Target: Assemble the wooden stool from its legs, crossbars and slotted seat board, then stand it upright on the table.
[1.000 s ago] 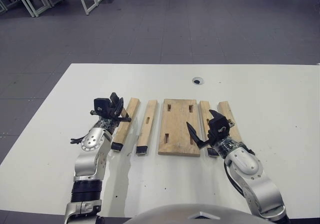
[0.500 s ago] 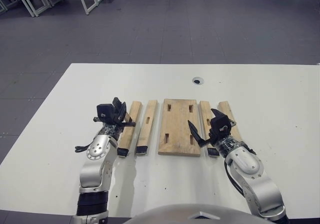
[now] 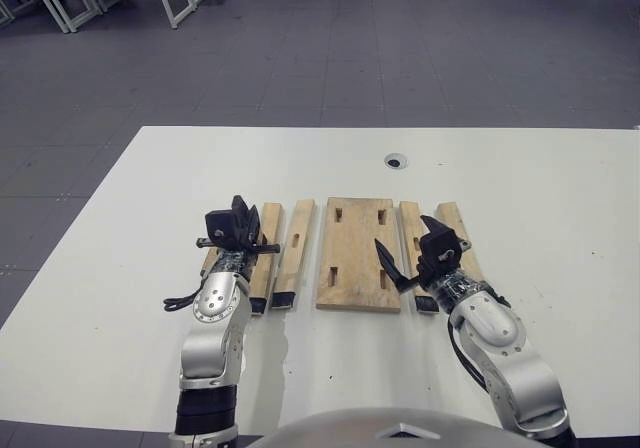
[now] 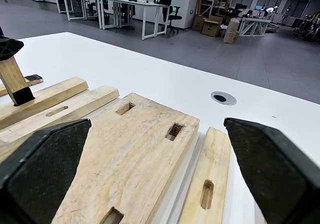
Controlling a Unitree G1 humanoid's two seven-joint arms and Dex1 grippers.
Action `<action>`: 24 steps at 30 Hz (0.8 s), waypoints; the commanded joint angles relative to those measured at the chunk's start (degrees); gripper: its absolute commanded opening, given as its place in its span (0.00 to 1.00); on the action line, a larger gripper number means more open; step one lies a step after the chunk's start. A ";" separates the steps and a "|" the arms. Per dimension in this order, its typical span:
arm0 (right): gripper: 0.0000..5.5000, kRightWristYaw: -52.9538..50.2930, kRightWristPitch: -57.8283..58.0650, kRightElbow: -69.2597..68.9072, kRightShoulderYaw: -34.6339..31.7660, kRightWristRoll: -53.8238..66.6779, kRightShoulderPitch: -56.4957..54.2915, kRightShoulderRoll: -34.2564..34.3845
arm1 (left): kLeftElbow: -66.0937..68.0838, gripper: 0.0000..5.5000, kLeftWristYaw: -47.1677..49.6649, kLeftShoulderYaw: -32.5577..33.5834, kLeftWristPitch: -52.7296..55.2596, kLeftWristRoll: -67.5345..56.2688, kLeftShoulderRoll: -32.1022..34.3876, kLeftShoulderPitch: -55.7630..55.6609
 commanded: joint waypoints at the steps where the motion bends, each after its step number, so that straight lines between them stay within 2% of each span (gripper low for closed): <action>1: 0.89 0.13 -0.29 0.68 -0.10 0.06 -0.75 0.33 | -1.91 0.24 -0.61 0.55 1.14 -0.08 0.34 -0.34; 9: 0.89 -0.32 -0.30 0.46 0.06 -0.16 -0.15 0.82 | -7.04 0.48 1.86 2.67 7.47 1.66 2.01 -4.40; 16: 0.89 -0.70 -0.50 0.77 -0.02 -0.20 0.53 1.42 | -18.54 0.49 3.93 5.28 25.52 -0.15 4.17 -16.14; 20: 0.89 -1.29 0.02 1.11 -0.08 -0.48 0.54 1.91 | -11.26 0.49 2.64 9.39 34.38 -2.91 6.98 -27.55; 24: 0.89 -1.61 0.46 1.37 -0.32 -0.41 0.23 2.11 | -3.16 0.49 -0.43 11.94 39.28 -6.02 9.38 -32.41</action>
